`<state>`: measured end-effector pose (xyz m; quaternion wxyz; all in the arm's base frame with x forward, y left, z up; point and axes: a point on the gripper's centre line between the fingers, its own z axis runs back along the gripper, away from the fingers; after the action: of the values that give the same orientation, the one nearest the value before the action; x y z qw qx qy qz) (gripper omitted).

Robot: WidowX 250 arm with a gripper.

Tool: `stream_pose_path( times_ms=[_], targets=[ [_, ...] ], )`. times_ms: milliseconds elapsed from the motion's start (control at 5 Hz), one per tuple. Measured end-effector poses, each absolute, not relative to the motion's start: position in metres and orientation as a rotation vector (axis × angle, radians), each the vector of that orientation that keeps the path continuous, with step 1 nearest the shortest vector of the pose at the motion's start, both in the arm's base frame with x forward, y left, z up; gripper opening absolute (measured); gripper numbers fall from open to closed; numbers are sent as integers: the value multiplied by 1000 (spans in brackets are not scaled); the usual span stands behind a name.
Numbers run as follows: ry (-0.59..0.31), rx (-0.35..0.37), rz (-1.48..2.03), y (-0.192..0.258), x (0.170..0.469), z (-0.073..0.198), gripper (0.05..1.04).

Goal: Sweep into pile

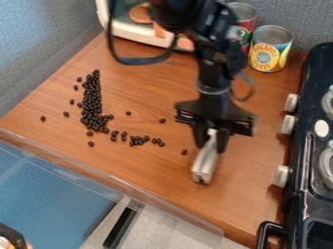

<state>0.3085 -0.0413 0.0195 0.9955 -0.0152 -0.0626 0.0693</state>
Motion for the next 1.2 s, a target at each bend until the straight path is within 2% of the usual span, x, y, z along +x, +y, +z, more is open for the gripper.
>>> stream_pose_path(
  times_ms=[600,1200],
  targets=[
    [-95,-17,128,13,290,18,338],
    [-53,-9,129,56,287,19,338]
  ],
)
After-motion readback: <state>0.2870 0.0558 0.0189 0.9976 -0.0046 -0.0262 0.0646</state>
